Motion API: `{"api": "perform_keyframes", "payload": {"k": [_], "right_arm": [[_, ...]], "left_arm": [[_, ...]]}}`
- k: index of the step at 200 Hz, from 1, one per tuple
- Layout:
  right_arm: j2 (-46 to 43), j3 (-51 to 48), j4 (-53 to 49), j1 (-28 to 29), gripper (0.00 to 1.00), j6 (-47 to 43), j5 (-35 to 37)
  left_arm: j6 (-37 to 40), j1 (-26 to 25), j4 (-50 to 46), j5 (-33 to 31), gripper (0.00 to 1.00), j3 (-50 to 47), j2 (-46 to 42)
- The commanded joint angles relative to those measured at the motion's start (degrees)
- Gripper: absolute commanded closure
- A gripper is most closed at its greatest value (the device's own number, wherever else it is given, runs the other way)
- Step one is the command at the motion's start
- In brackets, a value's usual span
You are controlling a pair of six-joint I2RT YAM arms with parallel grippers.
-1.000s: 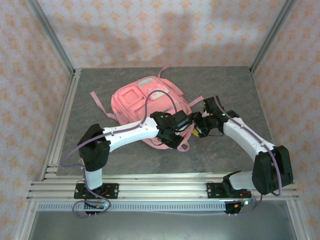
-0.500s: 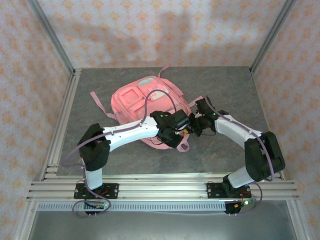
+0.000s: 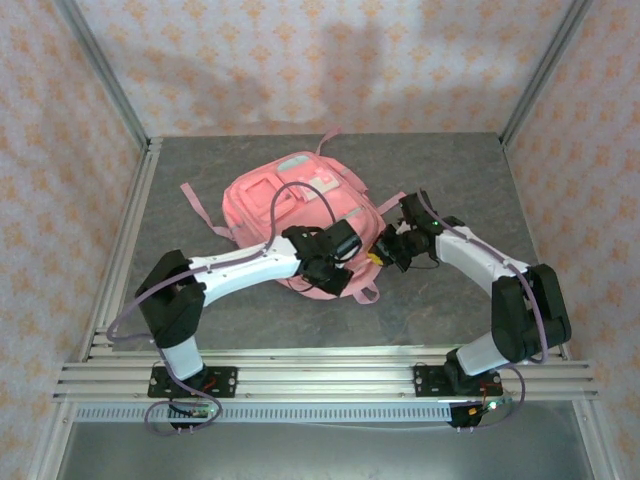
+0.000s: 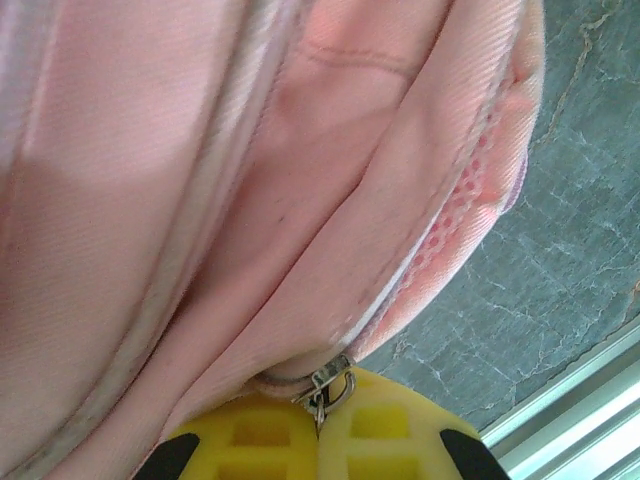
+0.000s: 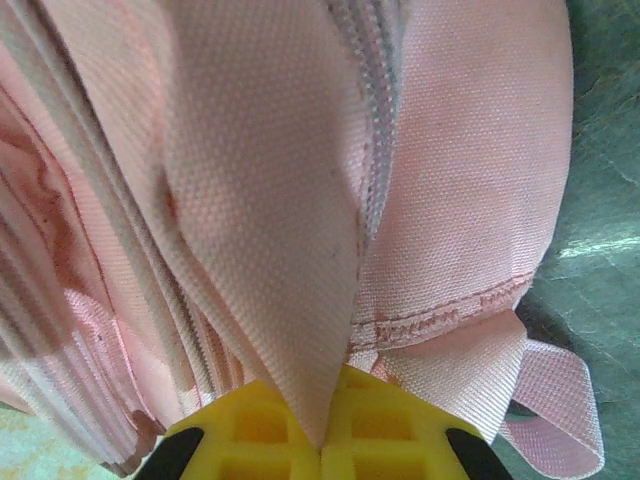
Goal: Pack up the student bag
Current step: Zip the student bag at the center of the table.
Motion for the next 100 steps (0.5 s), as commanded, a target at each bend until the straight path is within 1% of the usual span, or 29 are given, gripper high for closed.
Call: {"api": "perform_keyframes", "payload": {"k": [1,46,78,100], "right_arm": [[-0.8,1.4,-3.5,-3.0,1.00,-1.9,6.6],[0.2,2.8,-4.3,-4.2,1.00,-2.8,7.0],[0.9,3.3,-3.2,-4.2,1.00,-1.7,4.2],[0.4,3.4,-3.4,-4.2,1.00,-1.5,4.8]], "left_arm": [[-0.8,1.3,-5.0,-2.4,1.00,-3.4,-4.1],[-0.9,2.2,-5.5,-3.0,1.00,-7.4,-7.4],[-2.1,2.5,-4.4,-1.9,1.00,-9.9,-8.4],[-3.0,2.5,-3.4,-1.9,1.00,-11.7,-9.3]]}}
